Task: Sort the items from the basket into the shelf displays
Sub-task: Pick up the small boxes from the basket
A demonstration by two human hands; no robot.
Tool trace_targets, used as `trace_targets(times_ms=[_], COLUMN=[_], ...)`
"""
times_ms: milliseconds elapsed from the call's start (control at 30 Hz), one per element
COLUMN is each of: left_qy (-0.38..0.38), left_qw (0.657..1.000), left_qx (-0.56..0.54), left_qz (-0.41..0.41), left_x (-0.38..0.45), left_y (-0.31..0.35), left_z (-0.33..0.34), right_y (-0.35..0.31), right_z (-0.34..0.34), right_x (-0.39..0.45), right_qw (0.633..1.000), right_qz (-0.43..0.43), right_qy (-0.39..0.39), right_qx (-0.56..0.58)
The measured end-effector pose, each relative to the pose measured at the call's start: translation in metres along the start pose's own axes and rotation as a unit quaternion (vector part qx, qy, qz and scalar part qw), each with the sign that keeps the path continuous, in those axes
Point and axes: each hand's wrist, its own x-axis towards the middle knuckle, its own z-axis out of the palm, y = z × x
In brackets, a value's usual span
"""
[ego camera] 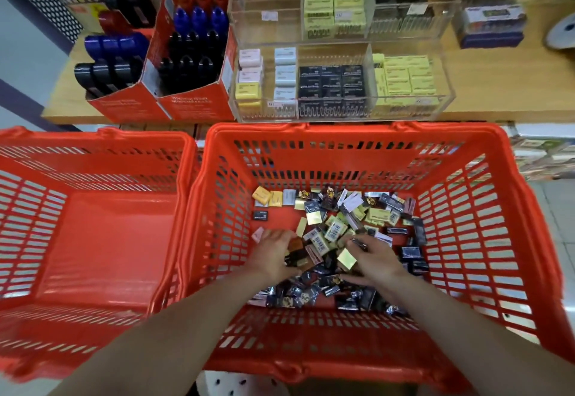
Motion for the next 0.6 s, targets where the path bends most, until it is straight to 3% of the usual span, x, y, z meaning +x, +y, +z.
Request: trace_targets(times_ms=[200, 300, 367, 500, 600], left_qy=[0.071, 0.119, 0.127, 0.084, 0.049], left_qw=[0.997, 0.976, 0.96, 0.973, 0.983], left_qx=[0.015, -0.172, -0.248, -0.172, -0.154], left_qz=[-0.017, -0.05, -0.011, 0.131, 0.089], left_x=[0.01, 0.005, 0.003, -0.006, -0.008], left_y=[0.008, 0.018, 0.034, 0.063, 0.052], left_z=[0.012, 0.002, -0.004, -0.01, -0.01], right_y=[0.016, 0.012, 0.008, 0.001, 0.001], right_z=[-0.016, -0.013, -0.008, 0.005, 0.001], right_x=[0.003, 0.005, 0.005, -0.002, -0.001], right_qw=[0.994, 0.988, 0.982, 0.977, 0.988], right_qz=[0.026, 0.018, 0.005, -0.016, -0.028], right_qy=[-0.002, -0.016, -0.044, -0.099, -0.015], right_qx=[0.108, 0.151, 0.185, 0.186, 0.149])
